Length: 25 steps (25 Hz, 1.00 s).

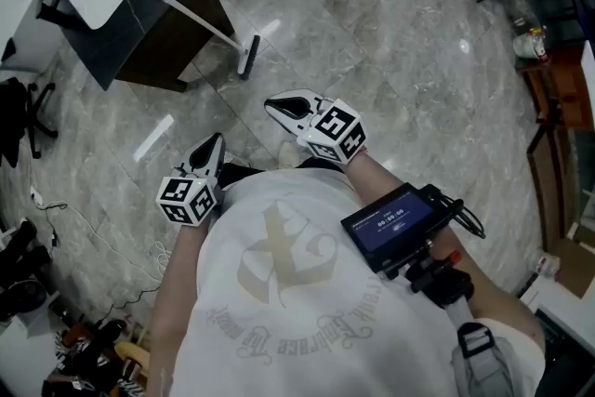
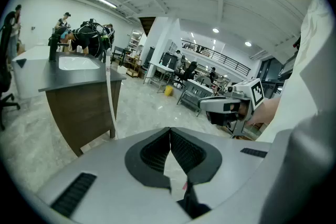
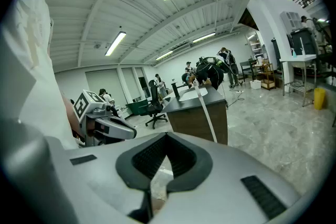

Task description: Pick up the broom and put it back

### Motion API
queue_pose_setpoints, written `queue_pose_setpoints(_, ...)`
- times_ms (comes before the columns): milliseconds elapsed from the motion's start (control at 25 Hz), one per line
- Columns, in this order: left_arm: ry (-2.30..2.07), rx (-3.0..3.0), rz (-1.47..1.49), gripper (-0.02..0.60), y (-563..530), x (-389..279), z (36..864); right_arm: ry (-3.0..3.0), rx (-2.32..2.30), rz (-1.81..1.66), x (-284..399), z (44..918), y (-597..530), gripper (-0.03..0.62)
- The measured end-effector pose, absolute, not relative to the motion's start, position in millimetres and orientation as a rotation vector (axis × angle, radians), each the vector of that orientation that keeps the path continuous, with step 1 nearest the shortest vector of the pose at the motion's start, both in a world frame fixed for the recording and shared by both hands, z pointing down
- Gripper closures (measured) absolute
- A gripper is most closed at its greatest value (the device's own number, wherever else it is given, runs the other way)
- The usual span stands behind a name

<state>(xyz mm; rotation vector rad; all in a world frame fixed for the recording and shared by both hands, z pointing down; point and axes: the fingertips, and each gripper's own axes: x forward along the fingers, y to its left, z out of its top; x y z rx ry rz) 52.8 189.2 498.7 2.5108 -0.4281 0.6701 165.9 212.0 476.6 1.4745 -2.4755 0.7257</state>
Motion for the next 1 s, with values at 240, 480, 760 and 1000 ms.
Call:
queue_pose_setpoints(240, -0.468, 2.524, 0.656, 0.569, 190.3, 46.9, 491.8, -2.529, 1.495, 0.704, 163.7, 468.5, 214.2, 0.577)
queue_pose_setpoints(480, -0.503, 2.537, 0.627, 0.569, 185.3, 44.0, 488.4, -2.524, 1.496, 0.684, 162.5, 468.5, 211.9, 0.577)
queue_pose_setpoints(760, -0.549, 2.536, 0.613, 0.569, 183.4, 37.6, 483.4, -2.524, 1.487, 0.672, 162.8, 467.7, 209.1, 0.577)
queue_pose_setpoints(1000, -0.574, 2.529, 0.621, 0.569, 191.3, 35.6, 476.6, -2.515, 1.442, 0.725, 160.1, 481.3, 215.9, 0.577)
